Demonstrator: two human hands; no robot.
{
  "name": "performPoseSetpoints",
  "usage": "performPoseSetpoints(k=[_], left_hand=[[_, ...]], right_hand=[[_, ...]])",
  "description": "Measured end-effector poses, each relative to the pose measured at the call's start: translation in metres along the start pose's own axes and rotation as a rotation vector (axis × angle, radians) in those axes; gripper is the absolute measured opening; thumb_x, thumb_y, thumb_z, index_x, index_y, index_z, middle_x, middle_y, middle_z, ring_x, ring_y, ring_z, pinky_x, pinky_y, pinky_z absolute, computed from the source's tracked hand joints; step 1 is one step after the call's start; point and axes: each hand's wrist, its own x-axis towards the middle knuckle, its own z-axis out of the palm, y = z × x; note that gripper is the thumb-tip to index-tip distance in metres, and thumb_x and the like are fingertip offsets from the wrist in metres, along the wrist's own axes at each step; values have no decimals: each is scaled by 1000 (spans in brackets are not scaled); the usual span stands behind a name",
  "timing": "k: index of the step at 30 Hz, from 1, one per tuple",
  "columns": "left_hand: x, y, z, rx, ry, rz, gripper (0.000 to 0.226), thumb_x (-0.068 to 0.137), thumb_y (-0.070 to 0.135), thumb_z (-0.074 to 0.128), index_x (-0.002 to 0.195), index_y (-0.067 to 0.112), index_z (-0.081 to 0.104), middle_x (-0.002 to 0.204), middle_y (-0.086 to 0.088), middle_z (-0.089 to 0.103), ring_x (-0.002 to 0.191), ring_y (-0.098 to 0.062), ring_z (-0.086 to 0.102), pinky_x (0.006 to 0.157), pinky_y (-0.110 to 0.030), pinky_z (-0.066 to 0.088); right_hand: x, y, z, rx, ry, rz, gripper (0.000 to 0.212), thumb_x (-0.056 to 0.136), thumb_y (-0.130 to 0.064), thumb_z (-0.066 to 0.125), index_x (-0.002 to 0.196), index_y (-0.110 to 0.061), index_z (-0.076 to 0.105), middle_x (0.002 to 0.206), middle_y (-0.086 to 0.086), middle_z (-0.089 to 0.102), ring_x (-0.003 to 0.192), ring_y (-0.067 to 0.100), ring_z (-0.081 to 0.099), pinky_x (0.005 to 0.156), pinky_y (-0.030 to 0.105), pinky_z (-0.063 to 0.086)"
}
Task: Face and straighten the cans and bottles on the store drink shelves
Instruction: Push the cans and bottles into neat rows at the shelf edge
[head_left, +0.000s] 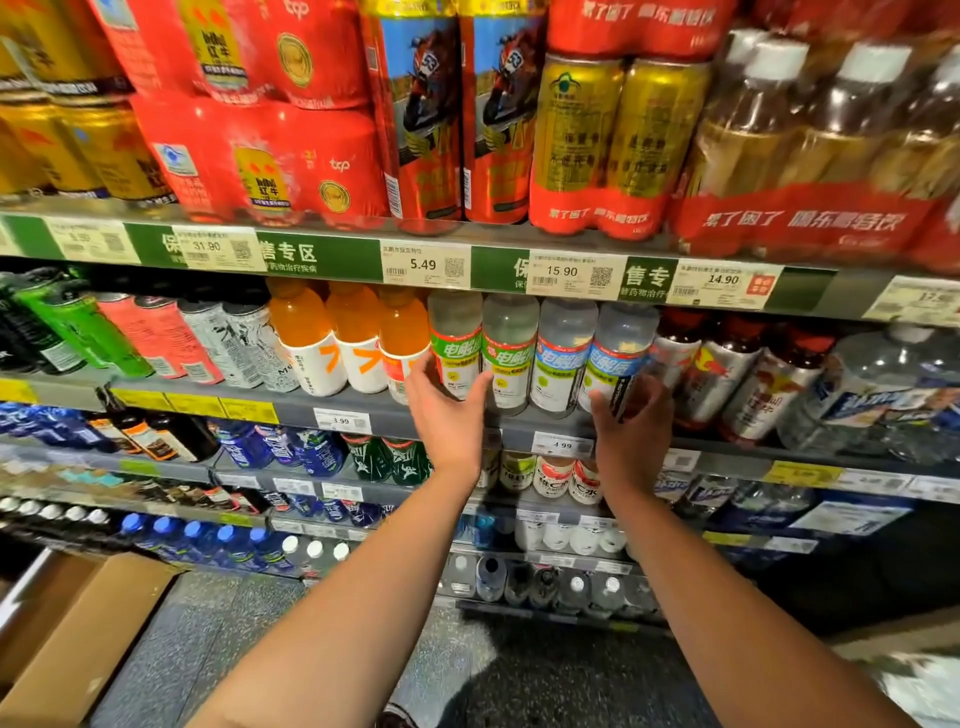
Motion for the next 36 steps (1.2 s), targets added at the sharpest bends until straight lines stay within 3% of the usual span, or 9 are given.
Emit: performPoseSetpoints(k=[7,10,15,17,20,23,30,34,36], left_hand=[[-1,-8,0,106,-54,25,98,69,42,89,148,14,38,138,-2,48,134,-17,43,114,-39,38],[-7,-6,-1,88,-38,28,92,72,39,88,147,13,40,138,-2,48,133,-17,44,113,-38,38],[-40,7,3,-30,-43,120,64,79,33,83,130,16,50,122,3,51,119,-16,51,104,-22,39],[-52,11,10,-78,-127,127,54,79,33,83,121,23,52,114,3,54,108,-18,57,98,-29,46],[-66,14,25,-168,-291,131,42,79,16,83,107,30,55,106,-4,60,97,-18,62,89,-34,52],[-84,18,43,-213,-393,177,40,76,-8,78,103,15,62,101,-14,62,90,-11,62,82,-22,50],[-122,33,82,-117,-704,143,42,82,32,77,118,18,61,112,2,66,101,-11,67,87,-35,57],[-134,52,116,-111,-745,97,41,79,10,78,112,28,59,113,-3,64,102,-19,66,92,-39,56],[-138,50,139,-97,-706,89,51,76,23,76,124,24,57,121,-7,63,111,-22,64,98,-45,53]], right_hand=[[0,-3,3,4,-11,-8,52,81,-29,78,116,-2,51,116,16,55,104,32,55,85,43,48],[0,-6,-3,19,-45,-7,46,82,-24,77,116,-5,52,115,12,56,101,27,56,82,33,44],[-8,5,-24,27,-77,6,46,85,-28,75,123,-15,53,120,4,56,106,21,59,89,35,51],[-10,8,-37,6,-22,36,45,87,-26,74,125,-14,52,119,3,55,107,21,58,89,32,49],[-7,12,-57,-34,67,129,48,90,-30,70,129,-13,50,124,3,53,110,22,56,93,40,51],[2,22,-76,-63,148,122,49,90,-33,70,131,-15,49,124,2,50,110,24,56,93,47,51],[31,41,-110,-158,224,90,54,89,-37,70,131,-11,49,127,10,55,116,30,55,91,48,52],[51,45,-115,-184,185,54,70,85,-39,73,141,-13,42,136,8,53,123,27,54,91,37,52],[61,50,-116,-195,112,45,78,84,-36,74,147,-11,35,144,10,48,131,28,48,100,40,48]])
